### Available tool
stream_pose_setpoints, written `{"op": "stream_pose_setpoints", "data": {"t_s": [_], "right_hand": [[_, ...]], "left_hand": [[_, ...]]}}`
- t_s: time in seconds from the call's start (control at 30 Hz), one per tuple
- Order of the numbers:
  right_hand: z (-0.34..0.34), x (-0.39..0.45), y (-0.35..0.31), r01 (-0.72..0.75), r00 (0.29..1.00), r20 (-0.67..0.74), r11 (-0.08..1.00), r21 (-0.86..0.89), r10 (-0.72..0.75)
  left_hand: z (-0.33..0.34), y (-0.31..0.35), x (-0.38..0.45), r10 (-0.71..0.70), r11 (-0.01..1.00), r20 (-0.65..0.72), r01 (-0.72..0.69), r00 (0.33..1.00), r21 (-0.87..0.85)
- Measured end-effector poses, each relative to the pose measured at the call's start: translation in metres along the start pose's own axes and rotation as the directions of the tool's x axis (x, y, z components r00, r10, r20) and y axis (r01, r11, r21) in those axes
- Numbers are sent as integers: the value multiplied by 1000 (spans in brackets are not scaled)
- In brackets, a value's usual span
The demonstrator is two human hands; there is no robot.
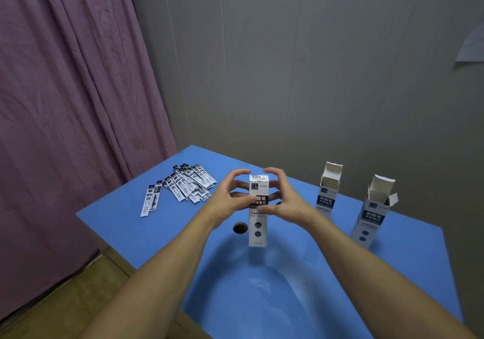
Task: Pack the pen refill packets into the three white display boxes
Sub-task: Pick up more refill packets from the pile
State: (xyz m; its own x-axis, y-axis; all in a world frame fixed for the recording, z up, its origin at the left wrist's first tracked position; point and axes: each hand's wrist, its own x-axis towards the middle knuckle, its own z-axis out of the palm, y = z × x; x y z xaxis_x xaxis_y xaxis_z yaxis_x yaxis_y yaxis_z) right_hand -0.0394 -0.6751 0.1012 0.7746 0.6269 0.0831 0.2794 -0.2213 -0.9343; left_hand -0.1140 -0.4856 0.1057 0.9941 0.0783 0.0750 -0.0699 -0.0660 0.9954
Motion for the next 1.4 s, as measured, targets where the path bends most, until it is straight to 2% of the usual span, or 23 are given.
{"op": "stream_pose_setpoints", "data": {"t_s": [0.1, 0.23, 0.37, 0.53, 0.73, 0.87, 1.0, 1.13, 1.23, 1.3, 1.37, 1.4], "right_hand": [[3, -1, 21, -117, 993, 6, 993, -1, 117], [7, 3, 40, -158, 987, -15, 987, -31, 157], [-5, 21, 56, -234, 959, -159, 972, 15, 233], [-29, 45, 71, -304, 915, -304, 949, -86, 266], [-29, 60, 98, -402, 890, -310, 898, -182, 335], [-25, 57, 104, -434, 873, -322, 884, -174, 365], [-26, 52, 101, -523, 842, -300, 816, -247, 448], [-23, 38, 95, -609, 786, -350, 736, -297, 509], [-13, 23, 90, -639, 766, -367, 689, -343, 528], [-2, 13, 84, -607, 794, -326, 646, -462, 513], [13, 5, 77, -510, 843, -232, 582, -633, 486], [20, 4, 73, -447, 866, -180, 560, -698, 467]], "left_hand": [[1, -3, 4, 4, 1000, -18, -4, 1000, -9], [2, -8, 11, 12, 997, 17, -13, 1000, 78], [-12, -22, 13, -49, 976, 13, 45, 999, 213], [-45, -43, 11, -109, 965, -68, 122, 992, 233], [-61, -55, 6, -145, 948, -98, 167, 985, 272], [-68, -57, 4, -170, 938, -115, 196, 979, 286], [-70, -54, -1, -189, 924, -136, 223, 972, 310], [-71, -48, -4, -194, 905, -141, 233, 971, 355], [-72, -50, -10, -222, 842, -189, 285, 957, 457], [-75, -53, -17, -231, 769, -245, 331, 942, 547], [-81, -54, -25, -236, 655, -299, 378, 925, 654], [-84, -54, -30, -233, 567, -325, 400, 917, 720]]}}
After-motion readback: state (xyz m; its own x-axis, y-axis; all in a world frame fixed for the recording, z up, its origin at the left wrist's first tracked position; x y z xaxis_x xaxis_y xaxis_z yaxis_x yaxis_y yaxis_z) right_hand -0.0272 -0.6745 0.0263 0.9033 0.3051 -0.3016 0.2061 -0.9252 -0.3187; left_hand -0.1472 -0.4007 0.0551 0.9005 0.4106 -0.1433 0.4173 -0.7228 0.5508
